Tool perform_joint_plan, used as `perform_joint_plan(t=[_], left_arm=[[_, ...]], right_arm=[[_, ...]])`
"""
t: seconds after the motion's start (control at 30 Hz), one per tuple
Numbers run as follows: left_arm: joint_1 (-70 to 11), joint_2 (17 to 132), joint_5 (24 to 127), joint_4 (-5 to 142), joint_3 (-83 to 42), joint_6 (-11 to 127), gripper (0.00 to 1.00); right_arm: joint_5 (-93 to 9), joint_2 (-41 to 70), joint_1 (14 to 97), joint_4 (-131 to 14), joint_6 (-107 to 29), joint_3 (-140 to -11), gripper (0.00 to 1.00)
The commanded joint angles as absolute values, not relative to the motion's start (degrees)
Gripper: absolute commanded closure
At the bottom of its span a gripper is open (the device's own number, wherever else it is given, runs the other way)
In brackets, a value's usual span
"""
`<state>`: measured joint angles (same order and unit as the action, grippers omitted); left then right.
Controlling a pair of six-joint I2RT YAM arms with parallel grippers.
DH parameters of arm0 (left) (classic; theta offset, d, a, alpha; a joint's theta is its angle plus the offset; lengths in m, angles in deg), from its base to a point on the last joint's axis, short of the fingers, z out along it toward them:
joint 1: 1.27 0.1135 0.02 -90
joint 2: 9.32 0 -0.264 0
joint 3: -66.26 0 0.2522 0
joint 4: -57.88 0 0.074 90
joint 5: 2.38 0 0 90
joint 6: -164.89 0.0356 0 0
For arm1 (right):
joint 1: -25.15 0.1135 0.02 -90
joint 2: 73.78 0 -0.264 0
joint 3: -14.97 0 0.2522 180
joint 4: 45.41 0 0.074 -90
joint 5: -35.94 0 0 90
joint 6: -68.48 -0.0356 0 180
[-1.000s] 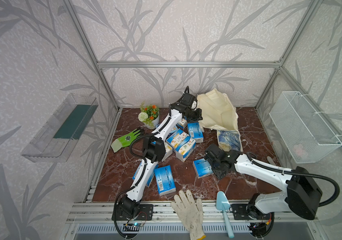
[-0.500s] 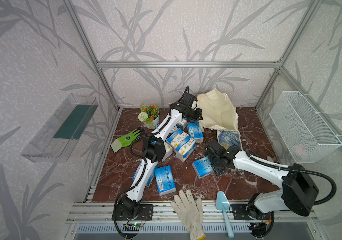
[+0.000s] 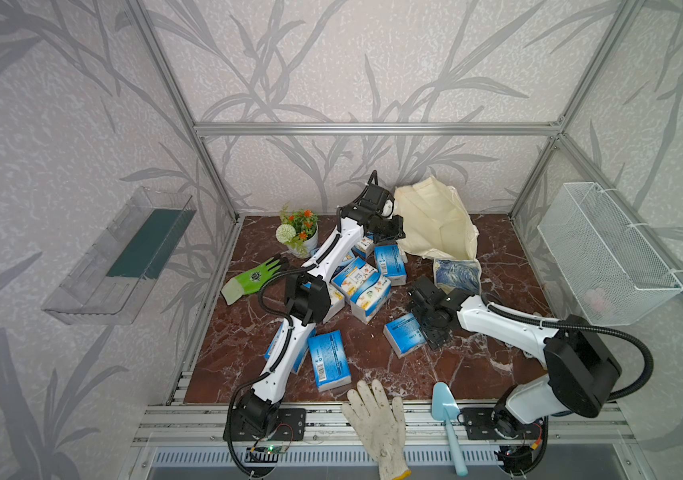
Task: Put tissues into the canvas bag
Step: Pick up the pack of facial tissues from the center of the board.
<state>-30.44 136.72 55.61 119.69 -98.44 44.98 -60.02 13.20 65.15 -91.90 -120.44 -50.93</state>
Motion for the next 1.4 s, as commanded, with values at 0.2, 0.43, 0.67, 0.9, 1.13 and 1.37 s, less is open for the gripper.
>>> perform_joint_plan(t=[0.2, 0.43, 0.67, 0.9, 1.13, 1.37], left_arm=[[-30.65, 136.06, 54.76, 119.54, -100.44, 45.2, 1.0], [-31.25, 134.93, 55.95, 119.56, -100.02, 44.54, 1.0], [-31.35, 134.13, 56.77, 119.9, -99.89, 45.09, 1.0], [-31.42, 133.86, 57.55, 119.72, -99.83, 45.57, 1.0], [-31.61, 133.84, 58.35, 119.9, -99.67, 46.5, 1.0], [-31.9, 133.99, 58.46, 119.44, -100.02, 46.89, 1.0]], right_arm=[[-60.9, 8.82, 64.96, -88.91, -117.81, -45.12, 0.33], [-61.72, 1.78, 64.98, -92.3, -112.26, -44.57, 0.45], [-58.37, -5.59, 65.04, -95.64, -104.45, -44.41, 0.49], [-52.45, -10.91, 64.98, -103.47, -94.52, -48.8, 0.49], [-43.69, -10.71, 64.96, -108.01, -84.5, -58.12, 0.48], [-41.22, -7.19, 65.01, -110.4, -78.31, -71.47, 0.48]])
